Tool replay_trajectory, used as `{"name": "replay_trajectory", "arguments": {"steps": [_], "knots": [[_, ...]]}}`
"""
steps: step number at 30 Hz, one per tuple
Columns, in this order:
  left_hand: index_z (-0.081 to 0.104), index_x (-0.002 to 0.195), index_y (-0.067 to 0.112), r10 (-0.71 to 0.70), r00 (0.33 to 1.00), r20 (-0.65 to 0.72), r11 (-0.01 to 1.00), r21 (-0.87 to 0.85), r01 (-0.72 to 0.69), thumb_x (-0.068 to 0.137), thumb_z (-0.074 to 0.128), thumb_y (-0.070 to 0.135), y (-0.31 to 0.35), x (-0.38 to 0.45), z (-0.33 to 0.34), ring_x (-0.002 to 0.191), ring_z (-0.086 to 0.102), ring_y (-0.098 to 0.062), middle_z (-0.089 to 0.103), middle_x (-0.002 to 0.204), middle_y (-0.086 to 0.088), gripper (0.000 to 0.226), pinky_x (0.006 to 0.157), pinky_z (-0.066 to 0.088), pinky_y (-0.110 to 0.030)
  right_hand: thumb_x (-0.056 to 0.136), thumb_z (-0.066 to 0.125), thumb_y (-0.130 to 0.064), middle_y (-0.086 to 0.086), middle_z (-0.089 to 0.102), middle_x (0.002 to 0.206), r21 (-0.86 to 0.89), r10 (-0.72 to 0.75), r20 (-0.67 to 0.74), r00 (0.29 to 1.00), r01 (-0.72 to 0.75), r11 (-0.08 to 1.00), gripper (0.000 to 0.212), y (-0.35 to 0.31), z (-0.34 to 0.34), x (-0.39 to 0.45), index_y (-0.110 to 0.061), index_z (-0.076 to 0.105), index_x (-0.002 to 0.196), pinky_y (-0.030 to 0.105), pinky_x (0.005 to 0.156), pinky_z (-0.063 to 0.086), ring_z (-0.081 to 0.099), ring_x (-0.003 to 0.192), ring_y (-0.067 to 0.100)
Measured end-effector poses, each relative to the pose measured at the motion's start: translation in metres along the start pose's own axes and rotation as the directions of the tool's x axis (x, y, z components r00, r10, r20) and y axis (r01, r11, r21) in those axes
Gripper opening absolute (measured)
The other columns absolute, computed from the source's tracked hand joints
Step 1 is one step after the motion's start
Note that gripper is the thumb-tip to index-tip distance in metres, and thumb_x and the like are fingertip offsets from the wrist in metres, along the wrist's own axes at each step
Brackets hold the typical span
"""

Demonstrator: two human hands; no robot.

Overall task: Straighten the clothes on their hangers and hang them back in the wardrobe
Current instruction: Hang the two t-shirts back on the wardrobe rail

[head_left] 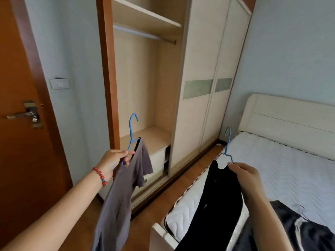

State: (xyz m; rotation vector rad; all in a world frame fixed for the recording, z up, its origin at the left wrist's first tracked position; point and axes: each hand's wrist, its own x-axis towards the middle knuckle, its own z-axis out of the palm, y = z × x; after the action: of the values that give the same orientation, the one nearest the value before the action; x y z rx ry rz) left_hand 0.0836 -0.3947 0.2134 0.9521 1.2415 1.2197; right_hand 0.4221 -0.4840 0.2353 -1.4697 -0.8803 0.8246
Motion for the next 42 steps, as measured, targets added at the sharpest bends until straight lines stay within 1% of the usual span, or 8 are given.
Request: {"name": "replay_trajectory", "arguments": {"steps": [5, 12, 15, 21, 26, 30, 33, 42], "knots": [[0.059, 0.107, -0.011, 0.017, 0.999, -0.042, 1.000, -0.019, -0.018, 0.095, 0.042, 0.007, 0.030, 0.047, 0.010, 0.036, 0.046, -0.007, 0.045, 0.037, 0.004, 0.027, 0.041, 0.045, -0.016, 0.085, 0.061, -0.012, 0.011, 0.053, 0.064, 0.031, -0.084, 0.074, 0.994, 0.082, 0.996, 0.015, -0.023, 0.043, 0.067, -0.003, 0.063, 0.072, 0.027, 0.059, 0.038, 0.050, 0.060, 0.021], [0.056, 0.111, -0.013, 0.039, 0.999, -0.035, 0.997, -0.060, -0.041, 0.096, 0.040, 0.006, 0.061, 0.127, 0.027, 0.040, 0.044, -0.009, 0.042, 0.035, 0.005, 0.029, 0.041, 0.044, -0.014, 0.085, 0.061, -0.013, 0.015, 0.050, 0.067, 0.008, -0.096, 0.079, 0.992, 0.096, 0.995, 0.017, -0.028, 0.095, 0.144, -0.005, 0.061, 0.071, 0.030, 0.059, 0.034, 0.045, 0.065, 0.025], [0.057, 0.108, -0.011, 0.024, 1.000, 0.001, 0.997, -0.078, -0.024, 0.095, 0.042, 0.007, 0.070, 0.175, 0.034, 0.050, 0.042, -0.013, 0.043, 0.038, 0.004, 0.027, 0.040, 0.044, -0.015, 0.086, 0.060, -0.013, 0.015, 0.052, 0.067, -0.006, -0.084, 0.073, 0.994, 0.085, 0.996, 0.018, -0.027, 0.117, 0.175, -0.002, 0.062, 0.072, 0.032, 0.060, 0.036, 0.046, 0.064, 0.026], [0.062, 0.089, -0.006, 0.016, 0.993, 0.121, 0.993, -0.117, -0.002, 0.095, 0.042, 0.006, 0.081, 0.288, 0.042, 0.039, 0.047, -0.009, 0.046, 0.044, 0.000, 0.023, 0.043, 0.044, -0.017, 0.086, 0.058, -0.008, 0.012, 0.058, 0.069, -0.109, -0.118, 0.051, 0.992, 0.123, 0.986, 0.015, -0.036, 0.170, 0.242, 0.005, 0.065, 0.083, 0.020, 0.054, 0.042, 0.051, 0.060, 0.018], [0.063, 0.088, -0.007, 0.031, 0.977, 0.212, 0.988, -0.156, 0.003, 0.093, 0.045, 0.003, 0.099, 0.371, 0.052, 0.037, 0.050, -0.007, 0.051, 0.040, 0.002, 0.021, 0.041, 0.045, -0.015, 0.087, 0.058, -0.006, 0.012, 0.055, 0.069, -0.122, -0.096, -0.015, 0.995, 0.093, 0.988, 0.016, -0.054, 0.214, 0.296, 0.007, 0.064, 0.080, 0.025, 0.059, 0.039, 0.049, 0.060, 0.018], [0.062, 0.081, -0.003, 0.042, 0.969, 0.244, 0.982, -0.187, 0.005, 0.093, 0.044, 0.002, 0.113, 0.421, 0.066, 0.040, 0.050, -0.009, 0.052, 0.040, 0.002, 0.022, 0.043, 0.046, -0.016, 0.087, 0.058, -0.008, 0.006, 0.053, 0.059, -0.099, -0.076, -0.083, 0.994, 0.068, 0.993, 0.023, -0.058, 0.240, 0.329, -0.004, 0.062, 0.065, 0.024, 0.054, 0.039, 0.048, 0.054, 0.018], [0.062, 0.081, -0.001, 0.052, 0.960, 0.275, 0.976, -0.219, 0.010, 0.093, 0.043, 0.002, 0.121, 0.453, 0.073, 0.037, 0.049, -0.007, 0.052, 0.039, 0.003, 0.023, 0.044, 0.046, -0.016, 0.087, 0.059, -0.010, 0.005, 0.054, 0.059, -0.107, -0.084, -0.106, 0.991, 0.073, 0.992, 0.022, -0.060, 0.254, 0.354, -0.005, 0.062, 0.065, 0.025, 0.055, 0.039, 0.049, 0.055, 0.017], [0.060, 0.082, 0.000, 0.136, 0.972, 0.192, 0.945, -0.319, -0.069, 0.094, 0.041, 0.001, 0.153, 0.562, 0.112, 0.034, 0.048, -0.004, 0.051, 0.036, 0.006, 0.023, 0.041, 0.044, -0.013, 0.087, 0.058, -0.008, -0.001, 0.057, 0.051, -0.133, -0.172, -0.038, 0.984, 0.166, 0.977, 0.020, -0.077, 0.295, 0.466, -0.003, 0.064, 0.069, 0.013, 0.046, 0.043, 0.054, 0.043, 0.005]]}}
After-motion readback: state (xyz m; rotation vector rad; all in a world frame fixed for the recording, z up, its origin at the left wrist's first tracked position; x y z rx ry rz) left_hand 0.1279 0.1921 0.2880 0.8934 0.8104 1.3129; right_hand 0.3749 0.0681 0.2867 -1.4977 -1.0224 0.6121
